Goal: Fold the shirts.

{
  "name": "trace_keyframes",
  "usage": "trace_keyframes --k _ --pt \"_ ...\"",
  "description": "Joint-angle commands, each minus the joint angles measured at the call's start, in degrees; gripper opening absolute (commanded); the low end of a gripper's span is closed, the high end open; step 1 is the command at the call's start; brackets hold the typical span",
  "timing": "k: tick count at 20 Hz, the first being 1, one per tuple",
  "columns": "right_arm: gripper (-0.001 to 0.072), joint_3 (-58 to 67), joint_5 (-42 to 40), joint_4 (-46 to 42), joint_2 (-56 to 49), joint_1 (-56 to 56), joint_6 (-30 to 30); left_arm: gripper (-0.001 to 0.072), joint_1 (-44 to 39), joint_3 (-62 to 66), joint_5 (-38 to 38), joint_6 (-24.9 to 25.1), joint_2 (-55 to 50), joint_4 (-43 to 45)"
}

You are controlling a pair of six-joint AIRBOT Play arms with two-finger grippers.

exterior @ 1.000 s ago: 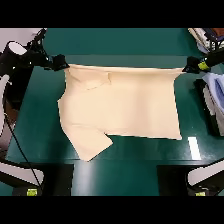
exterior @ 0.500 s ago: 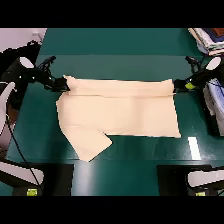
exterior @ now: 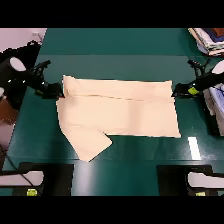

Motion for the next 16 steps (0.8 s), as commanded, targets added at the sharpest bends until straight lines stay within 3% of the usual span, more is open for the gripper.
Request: trace_keyframes --k 1,7,16 --pt "0.045 -6.78 -0.22 0.11 7.69 -0.15 -0.55 0.0478 -0.02 -14.32 -0.98 -3.41 12.63 1.81" --pt "0.045 -12.33 -1.18 0.13 15.78 -0.15 -2.84 0.0479 -0.13 -40.13 1.73 -7.78 31.1 -8.31" --pt "0.045 -12.22 -0.57 0.76 18.62 -0.09 -1.81 0.0478 -0.13 -46.49 10.69 -7.56 31.71 -11.1"
